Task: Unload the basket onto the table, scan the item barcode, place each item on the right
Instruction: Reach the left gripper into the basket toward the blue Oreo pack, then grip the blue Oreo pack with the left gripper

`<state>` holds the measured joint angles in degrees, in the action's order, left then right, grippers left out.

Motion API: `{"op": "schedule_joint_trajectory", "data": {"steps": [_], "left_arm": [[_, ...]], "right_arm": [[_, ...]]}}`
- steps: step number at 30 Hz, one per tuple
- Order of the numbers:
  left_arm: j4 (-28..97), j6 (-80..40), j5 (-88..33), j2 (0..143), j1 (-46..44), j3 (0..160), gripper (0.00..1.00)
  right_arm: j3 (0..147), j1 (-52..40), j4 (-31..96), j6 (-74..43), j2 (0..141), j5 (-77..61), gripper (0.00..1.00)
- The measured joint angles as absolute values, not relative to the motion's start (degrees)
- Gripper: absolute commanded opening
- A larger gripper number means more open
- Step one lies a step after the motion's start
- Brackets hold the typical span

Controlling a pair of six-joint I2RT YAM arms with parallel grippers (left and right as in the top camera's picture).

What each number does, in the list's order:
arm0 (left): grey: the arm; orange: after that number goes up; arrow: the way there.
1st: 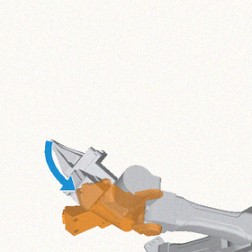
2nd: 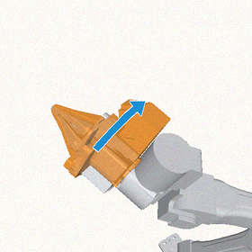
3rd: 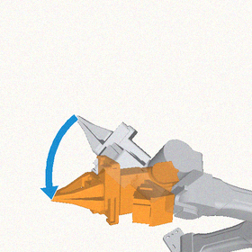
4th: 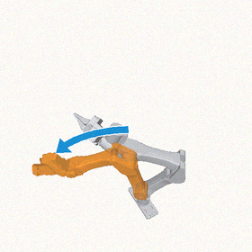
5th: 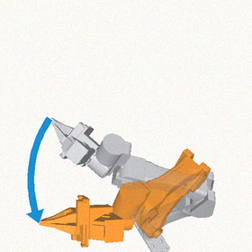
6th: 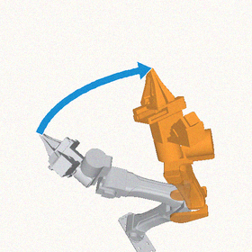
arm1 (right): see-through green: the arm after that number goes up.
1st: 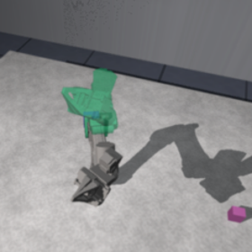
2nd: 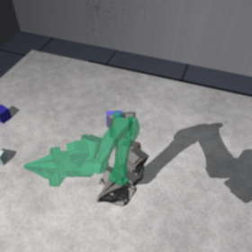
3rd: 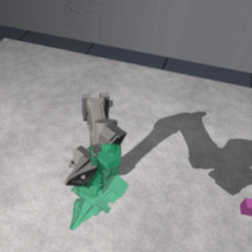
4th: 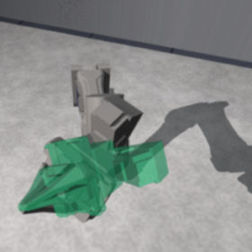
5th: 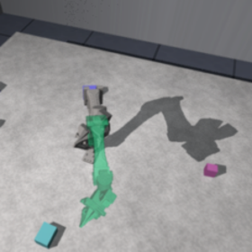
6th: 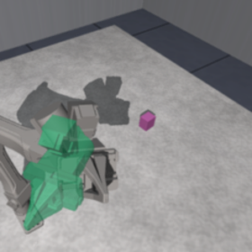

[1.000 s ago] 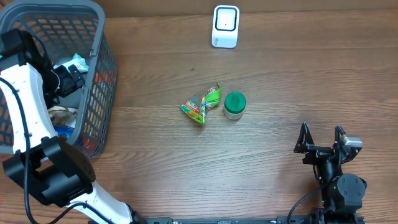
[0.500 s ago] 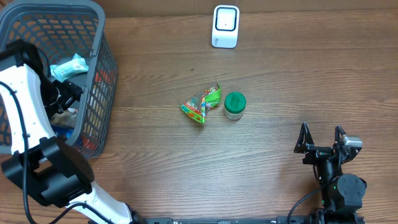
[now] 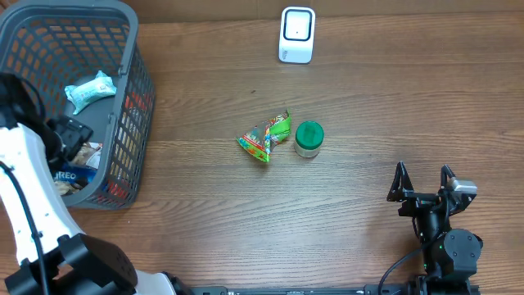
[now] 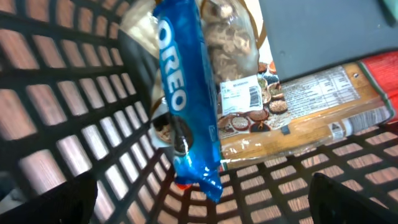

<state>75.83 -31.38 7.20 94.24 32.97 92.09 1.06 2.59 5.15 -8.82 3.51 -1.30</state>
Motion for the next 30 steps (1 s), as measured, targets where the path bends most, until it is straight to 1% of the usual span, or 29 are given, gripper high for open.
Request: {"op": "schedule_joint_trajectory", "data": {"steps": [4, 8, 13, 22, 30], "left_arm": [[70.35, -31.38, 7.09, 94.24, 32.88, 85.47, 0.99], [67.2, -31.35, 7.14, 94.52, 33.01, 82.37, 1.0], [65.21, -31.14, 7.09, 94.52, 34.39, 82.08, 1.0], [64.18, -31.0, 6.07, 97.08, 39.59, 82.06, 1.0], [63.11, -29.89, 6.24, 102.74, 39.9, 82.04, 1.0]], "right_arm": [[1.06, 2.59, 5.13, -8.8, 3.51, -1.32, 1.0], [1.06, 2.59, 5.13, -8.8, 3.51, -1.28, 1.0], [1.06, 2.59, 5.1, -8.8, 3.51, -1.3, 1.0], [1.06, 2.59, 5.15, -8.8, 3.51, -1.3, 1.0], [1.06, 2.59, 5.13, -8.8, 3.51, -1.28, 1.0]]}}
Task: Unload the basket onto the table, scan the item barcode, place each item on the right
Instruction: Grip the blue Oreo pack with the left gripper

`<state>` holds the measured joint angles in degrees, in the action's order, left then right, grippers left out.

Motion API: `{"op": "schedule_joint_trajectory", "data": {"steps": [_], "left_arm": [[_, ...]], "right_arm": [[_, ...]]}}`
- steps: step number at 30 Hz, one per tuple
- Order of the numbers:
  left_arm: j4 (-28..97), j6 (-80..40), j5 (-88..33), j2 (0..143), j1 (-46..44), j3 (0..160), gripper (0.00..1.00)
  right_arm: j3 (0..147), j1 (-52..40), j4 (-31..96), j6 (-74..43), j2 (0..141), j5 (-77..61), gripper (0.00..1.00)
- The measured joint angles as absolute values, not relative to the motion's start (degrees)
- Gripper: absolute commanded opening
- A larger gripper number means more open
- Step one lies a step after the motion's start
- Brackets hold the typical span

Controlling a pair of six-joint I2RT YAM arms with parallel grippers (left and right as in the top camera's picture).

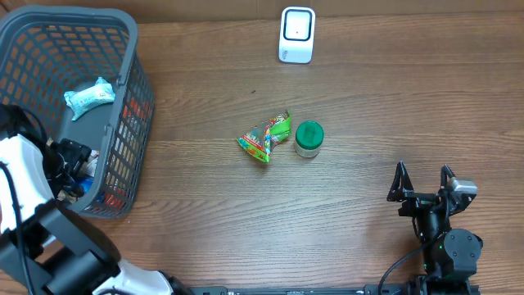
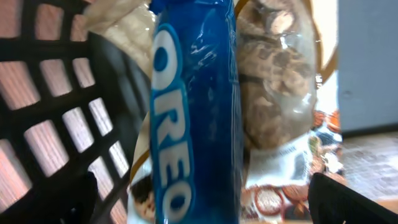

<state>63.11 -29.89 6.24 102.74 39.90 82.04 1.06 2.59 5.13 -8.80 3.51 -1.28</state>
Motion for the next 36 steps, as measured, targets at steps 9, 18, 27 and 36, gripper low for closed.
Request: {"op": "schedule_joint_trajectory", "data": {"steps": [9, 18, 27, 36], "left_arm": [[61.71, -29.82, 6.31, 105.23, 39.9, 81.89, 1.0], [59.9, -29.82, 6.33, 105.23, 39.9, 81.87, 0.98], [58.63, -29.61, 6.48, 105.23, 39.9, 81.87, 0.92], [58.04, -29.63, 6.5, 105.23, 39.9, 81.87, 0.92]], "right_arm": [[1.06, 2.59, 5.15, -8.82, 3.51, -1.3, 1.0], [1.06, 2.59, 5.13, -8.82, 3.51, -1.3, 1.0], [1.06, 2.59, 5.15, -8.8, 3.51, -1.3, 1.0], [1.06, 2.59, 5.13, -8.82, 3.51, -1.3, 1.0]]}}
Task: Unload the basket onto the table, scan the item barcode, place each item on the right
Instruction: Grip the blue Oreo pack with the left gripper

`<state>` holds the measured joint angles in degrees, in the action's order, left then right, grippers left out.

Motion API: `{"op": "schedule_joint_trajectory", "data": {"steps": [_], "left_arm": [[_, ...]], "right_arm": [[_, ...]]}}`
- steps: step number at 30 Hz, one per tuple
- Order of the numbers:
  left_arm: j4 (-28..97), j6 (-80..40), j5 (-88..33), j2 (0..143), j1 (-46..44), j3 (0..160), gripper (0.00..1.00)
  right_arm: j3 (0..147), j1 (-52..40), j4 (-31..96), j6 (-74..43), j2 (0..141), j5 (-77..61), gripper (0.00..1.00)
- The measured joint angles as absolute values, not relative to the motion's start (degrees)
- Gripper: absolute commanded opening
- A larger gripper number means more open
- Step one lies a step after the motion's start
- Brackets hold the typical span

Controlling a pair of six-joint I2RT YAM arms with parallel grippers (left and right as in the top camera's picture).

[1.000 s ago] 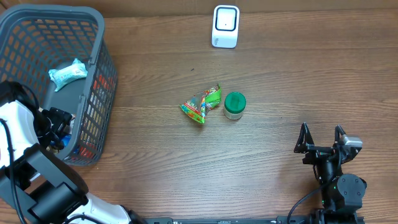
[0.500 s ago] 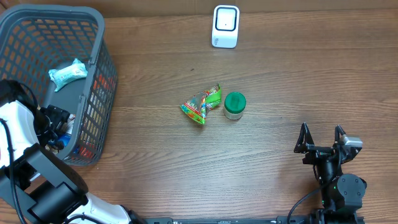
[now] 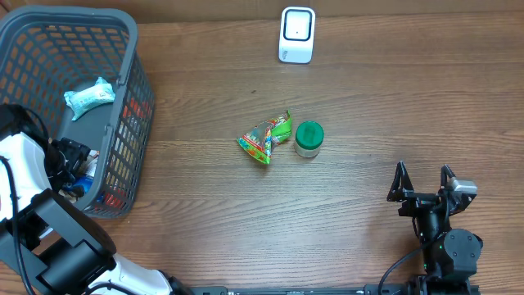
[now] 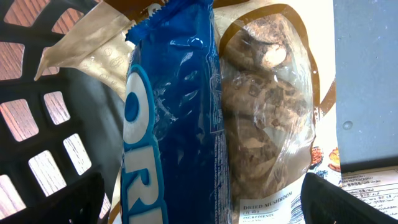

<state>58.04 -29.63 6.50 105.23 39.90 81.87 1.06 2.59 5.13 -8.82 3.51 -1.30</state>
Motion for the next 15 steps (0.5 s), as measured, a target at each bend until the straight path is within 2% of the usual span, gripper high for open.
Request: {"op": "schedule_joint_trajectory", "data": {"steps": [15], "left_arm": [[56.01, -29.63, 6.48, 105.23, 39.9, 80.9, 0.92]], "right_arm": [[1.06, 2.59, 5.15, -8.8, 3.51, -1.3, 1.0]]}}
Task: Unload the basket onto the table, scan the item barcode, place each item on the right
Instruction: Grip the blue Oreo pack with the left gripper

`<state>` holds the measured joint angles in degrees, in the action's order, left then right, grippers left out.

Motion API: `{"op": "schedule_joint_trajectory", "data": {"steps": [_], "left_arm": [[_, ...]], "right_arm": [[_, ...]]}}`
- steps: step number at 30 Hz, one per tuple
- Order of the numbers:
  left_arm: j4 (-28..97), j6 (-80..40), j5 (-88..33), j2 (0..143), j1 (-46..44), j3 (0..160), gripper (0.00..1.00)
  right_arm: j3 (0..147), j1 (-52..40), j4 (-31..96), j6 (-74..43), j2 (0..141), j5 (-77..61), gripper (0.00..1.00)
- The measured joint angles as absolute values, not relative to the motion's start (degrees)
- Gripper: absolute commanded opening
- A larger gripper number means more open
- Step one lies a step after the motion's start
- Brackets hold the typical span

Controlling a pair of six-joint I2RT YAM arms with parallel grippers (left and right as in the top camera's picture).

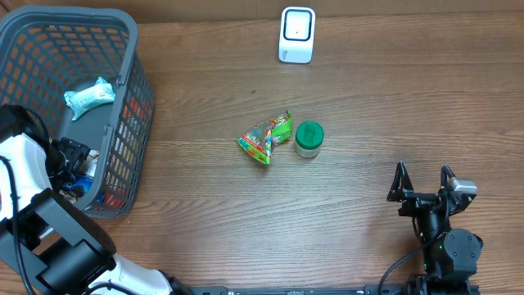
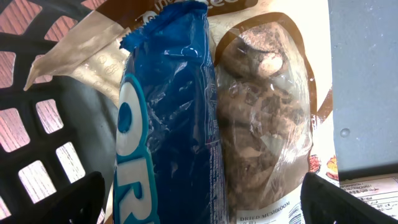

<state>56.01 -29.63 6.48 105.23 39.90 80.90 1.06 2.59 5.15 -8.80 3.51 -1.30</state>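
A blue Oreo pack (image 2: 168, 124) lies in the grey basket (image 1: 49, 24) at the table's left, beside a clear bag of dried mushrooms (image 2: 261, 124). My left gripper (image 2: 205, 202) is down inside the basket (image 2: 37, 155), open, one finger on the outer side of each of the two. In the overhead view the left gripper (image 1: 70, 168) is at the basket's near corner. The white scanner (image 1: 296, 34) stands at the far middle of the table. My right gripper (image 1: 423, 182) rests open at the near right, holding nothing.
A green and red snack packet (image 1: 266, 137) and a green-lidded jar (image 1: 309, 138) lie mid-table. A light blue packet (image 1: 88, 92) lies in the basket. A grey box (image 2: 367, 81) sits to the right of the mushroom bag.
The left gripper has edged slightly closer to the Oreo pack and mushroom bag, jaws still open. The overhead view shows no change, and the right arm has not moved.
The open left gripper first hung over the whole Oreo pack in the basket, a flat barcoded packet beneath it. A second later it was much nearer, and the basket had shifted a little. Since then it has stayed low over the pack and mushroom bag.
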Motion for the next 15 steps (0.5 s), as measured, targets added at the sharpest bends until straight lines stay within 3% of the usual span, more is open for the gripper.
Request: {"op": "schedule_joint_trajectory", "data": {"steps": [8, 15], "left_arm": [[53.71, -29.63, 6.46, 105.23, 39.86, 78.13, 0.89], [53.01, -29.58, 6.04, 105.23, 39.83, 77.69, 0.69]], "right_arm": [[1.06, 2.59, 5.13, -8.8, 3.51, -1.28, 1.0], [1.06, 2.59, 5.13, -8.8, 3.51, -1.3, 1.0]]}}
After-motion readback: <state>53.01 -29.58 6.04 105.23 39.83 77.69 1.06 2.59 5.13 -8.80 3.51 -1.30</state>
